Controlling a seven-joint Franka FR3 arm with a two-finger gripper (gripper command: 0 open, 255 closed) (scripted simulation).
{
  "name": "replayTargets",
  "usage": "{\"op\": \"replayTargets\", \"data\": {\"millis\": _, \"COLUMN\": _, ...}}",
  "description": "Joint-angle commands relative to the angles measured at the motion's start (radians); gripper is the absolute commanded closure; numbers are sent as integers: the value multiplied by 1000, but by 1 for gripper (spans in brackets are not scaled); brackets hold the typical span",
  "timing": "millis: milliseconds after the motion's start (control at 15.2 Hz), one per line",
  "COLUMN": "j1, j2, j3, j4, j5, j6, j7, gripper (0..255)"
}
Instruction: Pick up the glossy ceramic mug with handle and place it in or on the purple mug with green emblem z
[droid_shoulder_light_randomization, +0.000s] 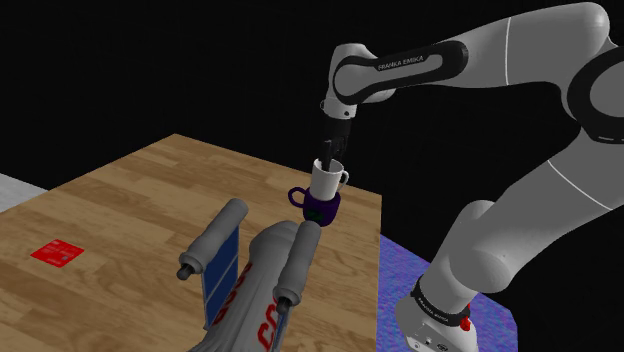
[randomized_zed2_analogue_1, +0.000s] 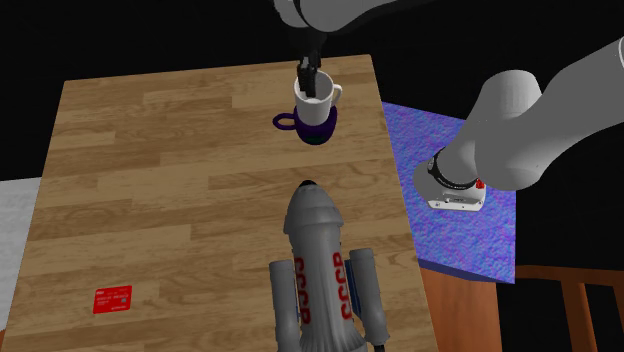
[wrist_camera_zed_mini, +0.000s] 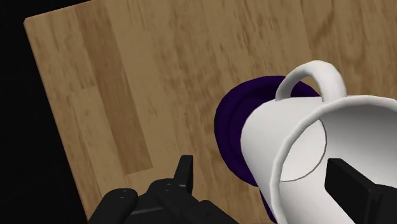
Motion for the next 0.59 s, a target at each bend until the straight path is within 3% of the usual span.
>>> {"op": "replayTargets", "data": {"millis": 0, "j1": 0, "j2": 3, "j3": 0, "j4": 2, "j5": 0, "j6": 1, "j7": 0, "gripper": 0}}
{"op": "replayTargets", "data": {"millis": 264, "j1": 0, "j2": -4, "j3": 0, "j4": 123, "j5": 0, "j6": -127, "j7": 1, "gripper": 0}}
{"op": "replayTargets", "data": {"millis": 528, "j1": 0, "j2": -4, "j3": 0, "j4": 123, "j5": 0, "j6": -127, "j7": 1, "gripper": 0}}
